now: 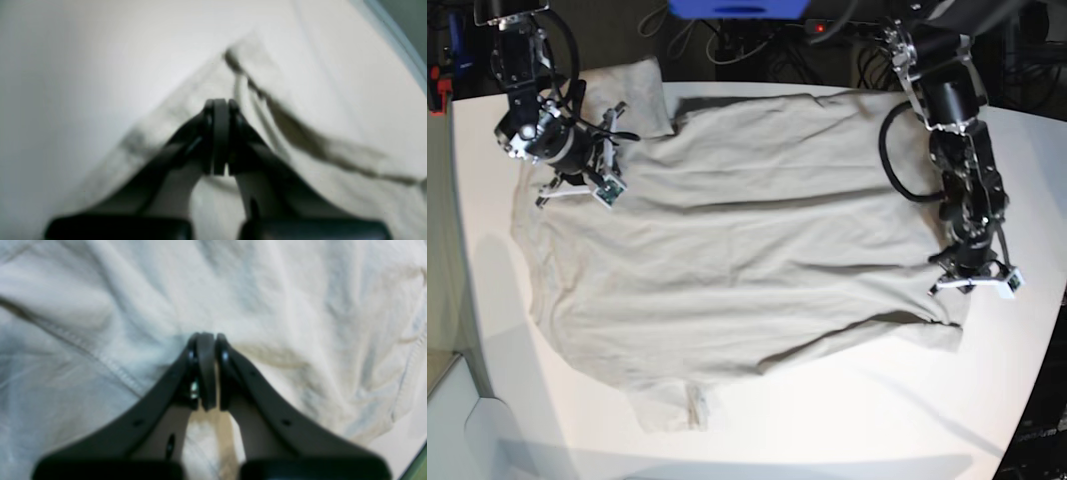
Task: Layout the t-shirt on the table in an organized manner, then fold the t-shirt properly
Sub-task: 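Release the shirt and move both grippers toward the collar, then grasp the shirt near the collar with both grippers and pull inward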
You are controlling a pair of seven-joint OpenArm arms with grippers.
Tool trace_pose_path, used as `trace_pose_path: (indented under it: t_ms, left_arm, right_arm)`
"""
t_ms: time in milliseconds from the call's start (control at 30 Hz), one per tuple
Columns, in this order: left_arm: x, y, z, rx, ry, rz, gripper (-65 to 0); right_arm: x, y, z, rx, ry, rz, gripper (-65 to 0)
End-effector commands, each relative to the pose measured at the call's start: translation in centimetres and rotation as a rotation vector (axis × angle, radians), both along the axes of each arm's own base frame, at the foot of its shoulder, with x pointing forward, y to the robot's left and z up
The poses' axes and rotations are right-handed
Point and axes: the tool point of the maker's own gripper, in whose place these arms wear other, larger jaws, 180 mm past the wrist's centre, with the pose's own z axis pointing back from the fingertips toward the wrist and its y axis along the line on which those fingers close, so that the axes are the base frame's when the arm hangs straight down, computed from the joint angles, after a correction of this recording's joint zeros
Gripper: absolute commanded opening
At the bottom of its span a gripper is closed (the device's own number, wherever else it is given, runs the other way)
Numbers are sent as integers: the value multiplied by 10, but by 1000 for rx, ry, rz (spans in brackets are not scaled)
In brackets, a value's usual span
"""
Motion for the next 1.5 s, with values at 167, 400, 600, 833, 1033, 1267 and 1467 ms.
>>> trace_pose_path:
  t_ms: [167,400,600,833,1033,1267,1467]
  left_arm:
    - [-31,1,-24,8,59,8,-649]
    - [-83,-9,-57,-39,213,-34,-649]
    - [-120,-34,-55,-64,232,-52,-649]
    - [-165,-60,-48,-98,280,-80,-649]
    - [-181,-73,-10,-79,245,-116,-649]
    - [-153,-92,48,-96,117,-163,-649]
    - [-108,-92,49,-159,61,-191,-649]
  right_arm:
    - [19,-4,21,-42,-60,16,-639]
    - [64,0,57,-41,-184,19,-635]
    - [96,47,82,8,-264,112,-635]
    - [82,129,68,124,-208,231,-635]
    - [56,163,42,162,-119,298,-637]
    - [35,175,11,184,-13,296,-639]
    - [32,175,5,181,6,294,-639]
